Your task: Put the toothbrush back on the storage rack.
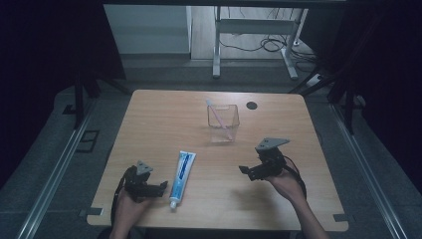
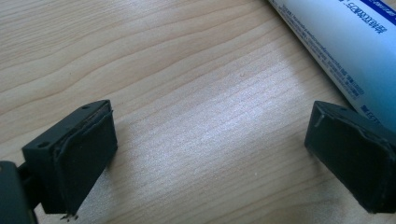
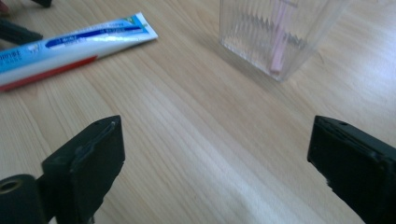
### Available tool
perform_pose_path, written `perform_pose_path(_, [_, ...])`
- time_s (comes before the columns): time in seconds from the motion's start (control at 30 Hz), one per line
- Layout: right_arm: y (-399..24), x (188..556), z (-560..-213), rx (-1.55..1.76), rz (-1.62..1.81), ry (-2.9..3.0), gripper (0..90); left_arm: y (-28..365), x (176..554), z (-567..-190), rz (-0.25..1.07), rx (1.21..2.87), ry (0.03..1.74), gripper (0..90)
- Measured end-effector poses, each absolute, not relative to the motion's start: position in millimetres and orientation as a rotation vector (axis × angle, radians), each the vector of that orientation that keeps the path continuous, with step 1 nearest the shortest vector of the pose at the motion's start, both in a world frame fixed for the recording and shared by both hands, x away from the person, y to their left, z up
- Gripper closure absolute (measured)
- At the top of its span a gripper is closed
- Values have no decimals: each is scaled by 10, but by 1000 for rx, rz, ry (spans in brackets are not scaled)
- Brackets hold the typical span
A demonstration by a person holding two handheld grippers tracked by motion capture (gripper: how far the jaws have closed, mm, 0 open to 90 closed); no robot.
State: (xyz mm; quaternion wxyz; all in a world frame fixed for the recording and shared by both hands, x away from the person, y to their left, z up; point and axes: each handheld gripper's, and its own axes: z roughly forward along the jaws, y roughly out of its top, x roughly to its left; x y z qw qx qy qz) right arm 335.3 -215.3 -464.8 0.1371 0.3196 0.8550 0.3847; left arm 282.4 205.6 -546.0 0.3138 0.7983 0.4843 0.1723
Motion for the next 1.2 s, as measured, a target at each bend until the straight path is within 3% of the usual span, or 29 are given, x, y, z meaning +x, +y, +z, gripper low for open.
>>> perform_pose_path(1.2, [-2599,2987,-5356,1035,1036,2451,36,2058,2825,-5459,454,2108,1271,20])
